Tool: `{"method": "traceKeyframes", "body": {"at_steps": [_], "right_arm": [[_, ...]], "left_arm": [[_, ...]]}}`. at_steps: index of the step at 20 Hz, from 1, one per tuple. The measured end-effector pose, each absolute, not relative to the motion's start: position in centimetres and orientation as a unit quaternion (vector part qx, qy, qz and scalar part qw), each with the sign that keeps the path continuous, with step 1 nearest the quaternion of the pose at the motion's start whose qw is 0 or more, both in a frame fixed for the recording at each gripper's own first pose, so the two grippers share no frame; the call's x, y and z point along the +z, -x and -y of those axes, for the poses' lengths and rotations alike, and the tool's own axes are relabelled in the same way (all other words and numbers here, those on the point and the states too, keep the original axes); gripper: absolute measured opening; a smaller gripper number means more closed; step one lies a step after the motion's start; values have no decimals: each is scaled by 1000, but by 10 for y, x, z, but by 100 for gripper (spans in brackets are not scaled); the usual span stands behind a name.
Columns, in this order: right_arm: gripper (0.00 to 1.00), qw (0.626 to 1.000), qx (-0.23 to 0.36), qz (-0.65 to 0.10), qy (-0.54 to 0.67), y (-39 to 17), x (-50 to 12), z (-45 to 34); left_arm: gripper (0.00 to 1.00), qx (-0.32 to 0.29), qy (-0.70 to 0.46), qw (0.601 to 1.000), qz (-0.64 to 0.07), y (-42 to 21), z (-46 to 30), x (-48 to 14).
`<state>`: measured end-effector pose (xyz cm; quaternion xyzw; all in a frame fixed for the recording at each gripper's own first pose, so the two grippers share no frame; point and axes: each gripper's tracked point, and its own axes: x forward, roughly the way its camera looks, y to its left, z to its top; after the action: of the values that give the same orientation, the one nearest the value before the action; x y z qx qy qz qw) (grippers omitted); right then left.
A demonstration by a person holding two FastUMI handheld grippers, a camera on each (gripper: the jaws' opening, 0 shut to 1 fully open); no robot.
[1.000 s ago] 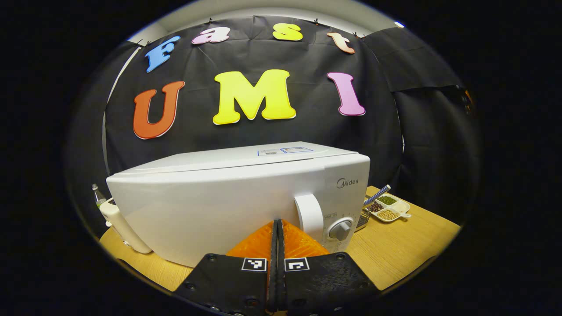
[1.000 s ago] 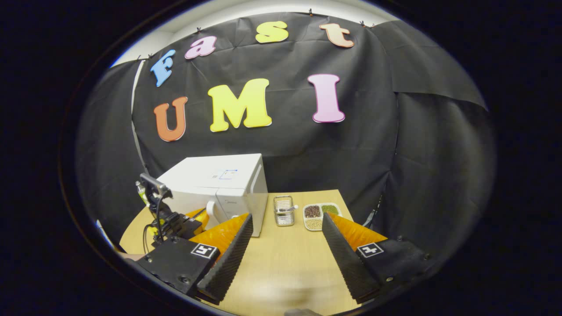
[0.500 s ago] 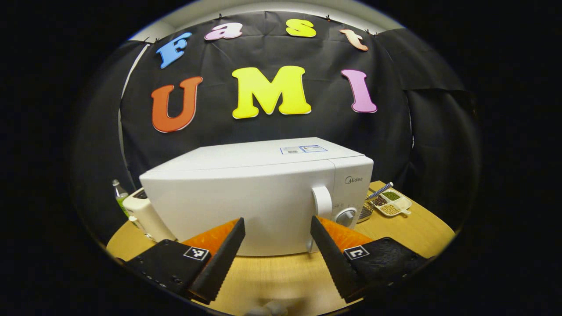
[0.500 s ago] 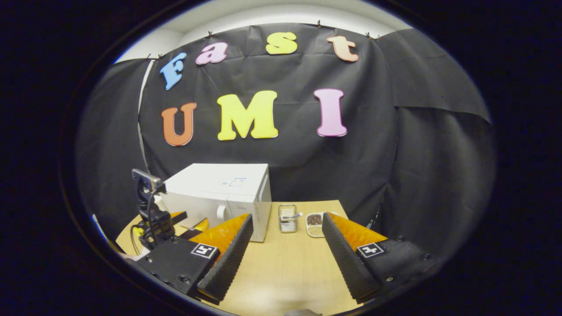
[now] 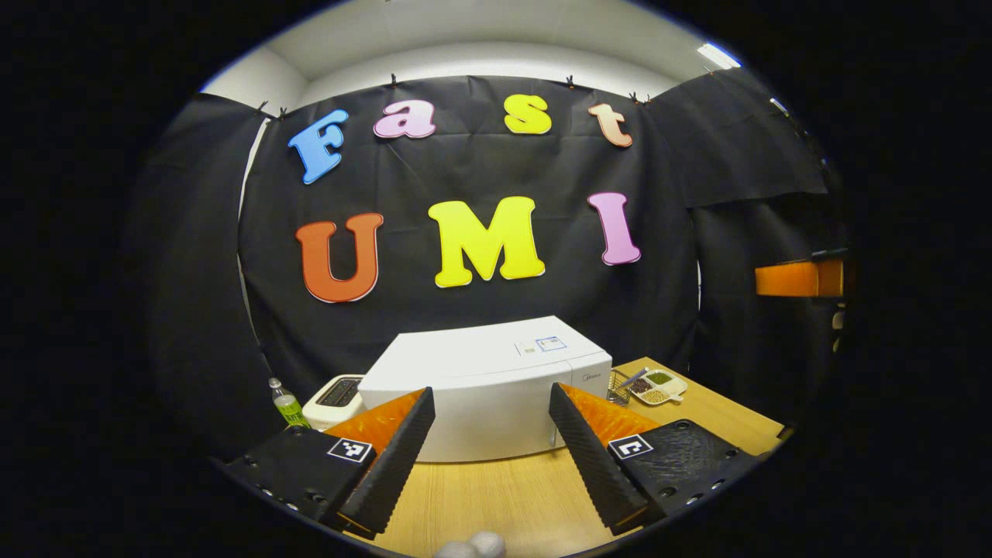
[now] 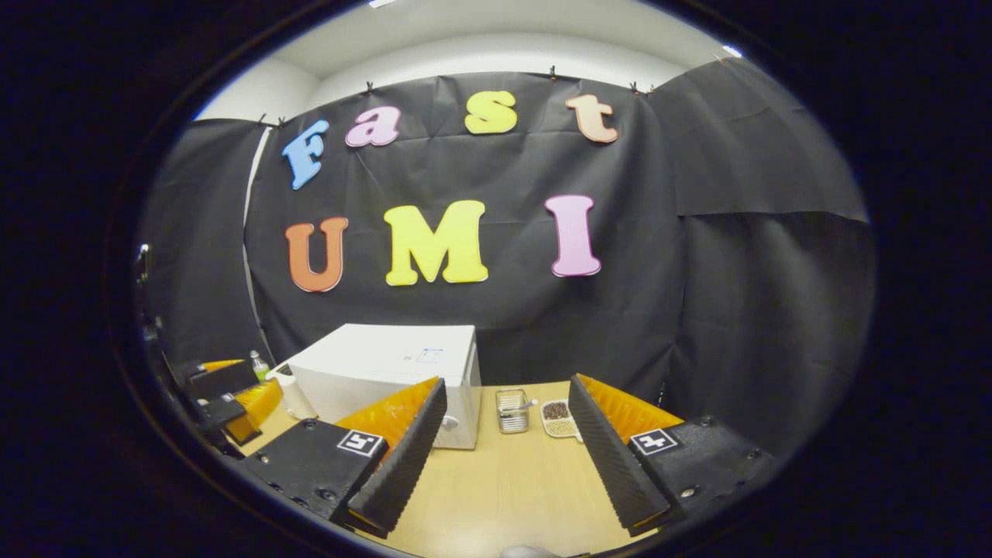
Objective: Open the microwave oven with the left hand, put the food in, and close the microwave oven.
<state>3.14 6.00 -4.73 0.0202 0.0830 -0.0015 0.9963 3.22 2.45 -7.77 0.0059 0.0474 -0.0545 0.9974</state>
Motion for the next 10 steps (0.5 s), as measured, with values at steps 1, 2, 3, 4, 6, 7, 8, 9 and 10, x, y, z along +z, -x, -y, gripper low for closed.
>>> {"method": "traceKeyframes", "body": {"at_steps": [1,2,3,4,6,7,8,9,10], "right_arm": [[92,997,-3,-76,-20,-27,-44,-61],[92,997,-6,-69,-20,-23,-39,-61],[92,998,-7,-63,-22,-20,-35,-62],[92,998,-8,-57,-24,-16,-31,-63],[92,998,-9,-50,-27,-10,-25,-66],[91,999,-7,-45,-28,-7,-21,-68],[92,999,-5,-41,-28,-3,-18,-71],[100,999,-1,-39,-25,-1,-16,-75],[100,999,1,-35,-20,3,-13,-78]], "left_arm": [[95,-50,3,998,-40,-23,-32,-64],[95,-46,13,998,-36,-13,-39,-55],[95,-42,23,998,-35,-5,-46,-47],[95,-35,30,998,-35,2,-54,-40],[95,-17,34,999,-29,15,-69,-27],[95,-10,34,999,-24,19,-74,-22],[95,-5,34,999,-25,22,-80,-21],[95,-1,35,999,-25,25,-83,-20],[95,2,36,999,-23,27,-86,-17]]}}
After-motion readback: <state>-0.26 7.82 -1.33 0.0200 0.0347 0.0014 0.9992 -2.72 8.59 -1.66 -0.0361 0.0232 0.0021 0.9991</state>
